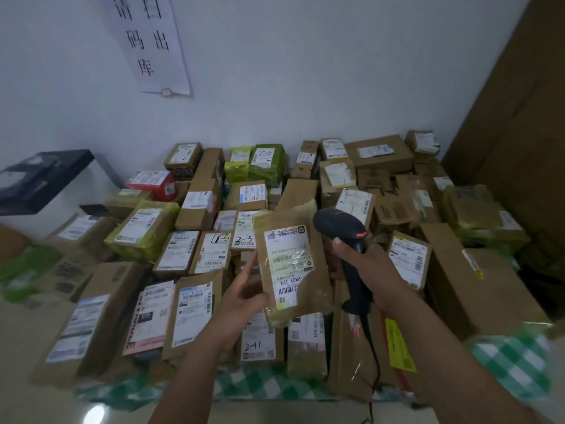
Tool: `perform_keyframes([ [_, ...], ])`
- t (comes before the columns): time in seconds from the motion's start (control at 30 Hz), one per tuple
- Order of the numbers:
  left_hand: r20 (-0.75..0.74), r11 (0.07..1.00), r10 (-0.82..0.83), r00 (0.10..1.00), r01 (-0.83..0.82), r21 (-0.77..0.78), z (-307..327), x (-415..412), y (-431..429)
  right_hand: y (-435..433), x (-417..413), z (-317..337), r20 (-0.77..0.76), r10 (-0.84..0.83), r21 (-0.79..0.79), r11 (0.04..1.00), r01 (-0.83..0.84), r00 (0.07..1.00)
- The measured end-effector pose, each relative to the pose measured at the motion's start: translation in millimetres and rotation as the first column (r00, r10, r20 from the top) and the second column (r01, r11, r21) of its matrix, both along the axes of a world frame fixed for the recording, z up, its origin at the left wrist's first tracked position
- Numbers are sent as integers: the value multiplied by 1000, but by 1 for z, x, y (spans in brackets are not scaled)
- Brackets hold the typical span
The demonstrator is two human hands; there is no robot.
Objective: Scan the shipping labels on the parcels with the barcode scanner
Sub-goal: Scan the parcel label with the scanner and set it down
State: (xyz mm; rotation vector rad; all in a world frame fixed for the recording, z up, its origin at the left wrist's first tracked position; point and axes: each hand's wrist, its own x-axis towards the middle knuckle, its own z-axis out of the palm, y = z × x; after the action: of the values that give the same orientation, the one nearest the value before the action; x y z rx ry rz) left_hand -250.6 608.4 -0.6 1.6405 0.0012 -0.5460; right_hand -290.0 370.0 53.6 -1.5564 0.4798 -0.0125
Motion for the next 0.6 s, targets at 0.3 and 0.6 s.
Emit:
perform_keyframes([
  [0.3, 251, 944, 299, 921, -324, 66, 14, 14, 21, 28, -28, 16, -4, 232, -215, 950, -227, 973],
  [0.6, 329, 932, 259, 908, -324, 160, 9, 22, 32, 26, -43, 35, -1, 292, -161, 944, -288, 956],
])
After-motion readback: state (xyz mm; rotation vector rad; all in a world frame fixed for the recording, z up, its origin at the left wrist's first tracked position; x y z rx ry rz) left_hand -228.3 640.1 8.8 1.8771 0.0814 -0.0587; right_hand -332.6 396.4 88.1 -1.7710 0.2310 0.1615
